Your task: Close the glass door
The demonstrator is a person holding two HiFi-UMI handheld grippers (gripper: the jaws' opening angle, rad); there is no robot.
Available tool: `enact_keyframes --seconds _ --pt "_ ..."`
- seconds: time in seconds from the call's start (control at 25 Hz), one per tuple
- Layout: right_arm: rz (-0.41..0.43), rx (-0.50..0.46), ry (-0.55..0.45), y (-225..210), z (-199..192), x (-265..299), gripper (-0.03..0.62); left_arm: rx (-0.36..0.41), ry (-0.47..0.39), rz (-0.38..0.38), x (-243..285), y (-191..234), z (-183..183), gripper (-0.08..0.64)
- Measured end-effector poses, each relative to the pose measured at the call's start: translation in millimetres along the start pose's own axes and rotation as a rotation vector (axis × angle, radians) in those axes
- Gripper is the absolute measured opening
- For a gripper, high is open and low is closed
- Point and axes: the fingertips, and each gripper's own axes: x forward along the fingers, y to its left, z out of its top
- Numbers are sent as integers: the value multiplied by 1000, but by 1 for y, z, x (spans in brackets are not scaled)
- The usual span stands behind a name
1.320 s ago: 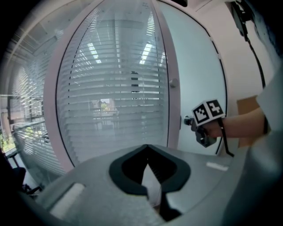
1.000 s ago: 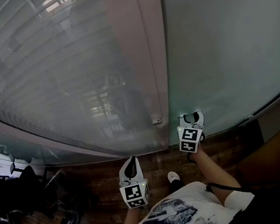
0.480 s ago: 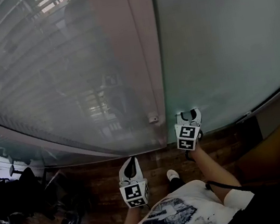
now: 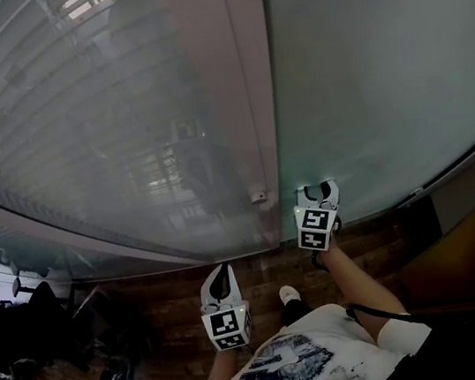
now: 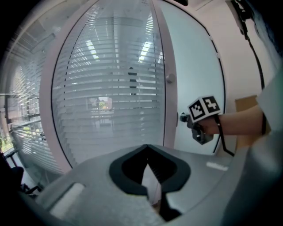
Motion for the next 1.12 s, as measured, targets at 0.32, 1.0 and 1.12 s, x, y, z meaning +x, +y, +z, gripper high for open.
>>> enact_keyframes --seconds 0.32,1.0,1.12 --pt "55 -4 -7 1 -1 -1 169 7 -14 -15 -7 -4 3 3" --pt "256 40 -6 4 -13 -20 135 20 -22 -15 -52 -8 -10 3" --pt "248 40 -4 1 -16 -32 135 27 -28 -9 -62 -9 -13 3"
